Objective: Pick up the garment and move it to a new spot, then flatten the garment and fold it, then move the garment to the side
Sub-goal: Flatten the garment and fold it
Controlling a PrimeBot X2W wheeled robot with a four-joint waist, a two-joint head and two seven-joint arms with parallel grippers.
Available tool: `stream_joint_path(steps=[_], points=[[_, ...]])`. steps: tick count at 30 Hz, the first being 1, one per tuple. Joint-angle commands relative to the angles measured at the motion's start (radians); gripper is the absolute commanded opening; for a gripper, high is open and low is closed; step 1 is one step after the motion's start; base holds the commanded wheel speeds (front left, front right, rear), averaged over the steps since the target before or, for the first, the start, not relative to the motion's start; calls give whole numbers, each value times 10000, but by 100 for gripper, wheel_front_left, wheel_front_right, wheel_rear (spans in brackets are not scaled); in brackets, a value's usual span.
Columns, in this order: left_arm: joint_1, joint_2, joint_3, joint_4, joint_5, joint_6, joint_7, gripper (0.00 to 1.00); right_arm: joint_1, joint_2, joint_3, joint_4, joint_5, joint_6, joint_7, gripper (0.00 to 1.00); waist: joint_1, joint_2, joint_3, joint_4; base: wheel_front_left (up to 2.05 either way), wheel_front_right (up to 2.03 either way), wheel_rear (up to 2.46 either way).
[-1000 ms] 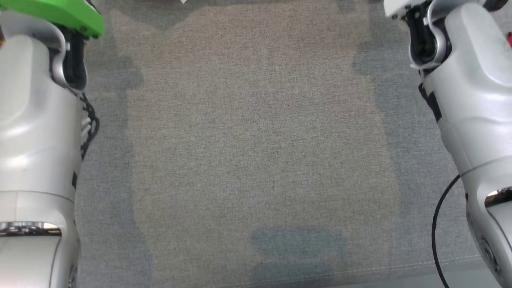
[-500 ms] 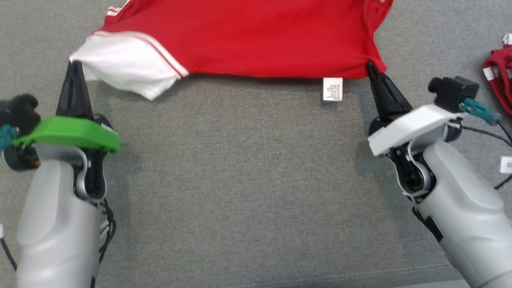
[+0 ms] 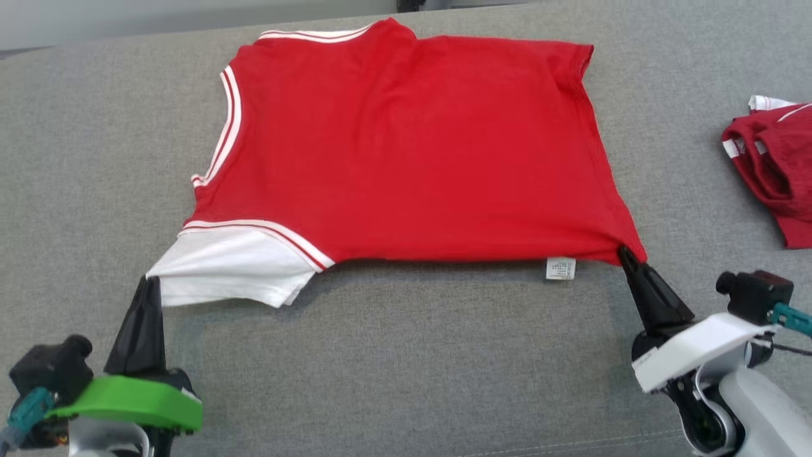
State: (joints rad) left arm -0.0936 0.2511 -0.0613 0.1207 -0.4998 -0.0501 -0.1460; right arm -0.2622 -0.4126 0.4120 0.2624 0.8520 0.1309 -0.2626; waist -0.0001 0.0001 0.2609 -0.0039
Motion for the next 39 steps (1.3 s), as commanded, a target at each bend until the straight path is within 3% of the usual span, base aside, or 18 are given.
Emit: stream_joint_path(steps=[1,3,8,17,25,39], points=[[612,42,63,-641,-122,249,267,0,428,-144,9,-167,95,-4,-32,0,1,-1,-373,38,0,0,0],[1729,32,72,-1882,-146,720,915,0,1158,-392,-104,-452,145,-4,52,0,1,-1,-647,98,0,0,0],[3260,-32,-25,-3540,-200,1393,1914,0,2421,-629,-597,-993,141,-4,450,0,1,-1,-994,224,0,0,0],[4274,4,-197,-4946,-191,1916,2829,0,3761,-635,-1766,-1879,-510,-4,1520,0,1,-1,-883,248,0,0,0],[3807,26,-386,-5127,-182,1895,3056,0,3719,-245,-2302,-2466,-844,-4,2721,0,1,-1,-422,219,0,0,0],[711,549,-388,-4399,-401,1020,3221,0,1238,81,-2901,-3201,-324,-2,5055,0,1,-1,1214,-20,0,0,0]])
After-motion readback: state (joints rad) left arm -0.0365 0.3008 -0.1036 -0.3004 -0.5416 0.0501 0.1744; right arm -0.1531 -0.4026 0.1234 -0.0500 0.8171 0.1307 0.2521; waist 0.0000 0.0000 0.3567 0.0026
